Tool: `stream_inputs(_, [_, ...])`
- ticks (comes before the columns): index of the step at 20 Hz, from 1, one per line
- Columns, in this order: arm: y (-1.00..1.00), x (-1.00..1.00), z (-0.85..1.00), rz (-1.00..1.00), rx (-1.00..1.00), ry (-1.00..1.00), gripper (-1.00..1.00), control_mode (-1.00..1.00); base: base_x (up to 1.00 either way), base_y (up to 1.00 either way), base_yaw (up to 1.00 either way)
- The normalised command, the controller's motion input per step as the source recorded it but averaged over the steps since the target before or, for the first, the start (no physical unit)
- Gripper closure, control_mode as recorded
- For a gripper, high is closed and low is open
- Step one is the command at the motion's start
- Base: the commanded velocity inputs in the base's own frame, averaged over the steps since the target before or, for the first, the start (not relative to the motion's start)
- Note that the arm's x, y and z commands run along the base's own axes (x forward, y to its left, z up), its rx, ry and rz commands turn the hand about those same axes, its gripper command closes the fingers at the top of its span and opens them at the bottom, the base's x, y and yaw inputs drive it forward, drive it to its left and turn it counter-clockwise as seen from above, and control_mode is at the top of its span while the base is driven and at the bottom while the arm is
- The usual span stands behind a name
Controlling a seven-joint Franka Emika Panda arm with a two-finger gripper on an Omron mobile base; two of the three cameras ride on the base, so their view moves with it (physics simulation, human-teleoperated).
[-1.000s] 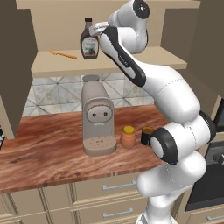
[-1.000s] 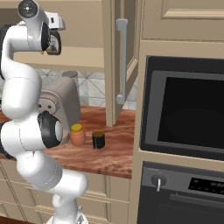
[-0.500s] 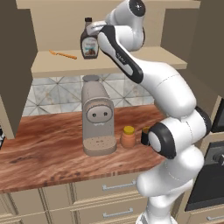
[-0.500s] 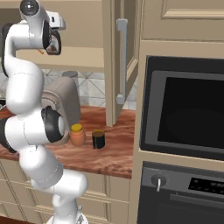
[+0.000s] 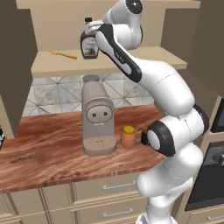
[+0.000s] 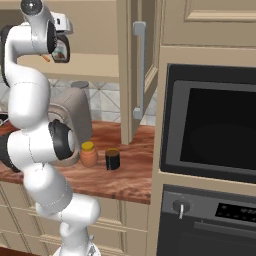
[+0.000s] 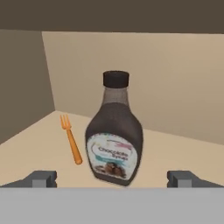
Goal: Pick the syrup bottle and honey bottle from the cabinet and place them next to the mug.
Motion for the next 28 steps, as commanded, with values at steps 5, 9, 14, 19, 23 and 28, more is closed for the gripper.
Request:
stream_inputs(5, [0.04,0.28,-0.03,0.00,0.00,0.00,-1.00,-1.00,0.00,0.00,0.00])
stream_inputs(9, [0.07,0.44,0.00,0.00,0.00,0.00,-1.00,-1.00,0.00,0.00,0.00])
stream_inputs(14, [0.17,0.31,0.00,0.00,0.00,0.00,-1.00,-1.00,0.00,0.00,0.00])
stream_inputs(19, [0.17,0.23,0.00,0.00,0.00,0.01,-1.00,-1.00,0.00,0.00,0.00])
stream_inputs(23, [0.04,0.29,0.00,0.00,0.00,0.01,-1.00,-1.00,0.00,0.00,0.00])
stream_inputs(28, [0.03,0.30,0.00,0.00,0.00,0.00,-1.00,-1.00,0.00,0.00,0.00])
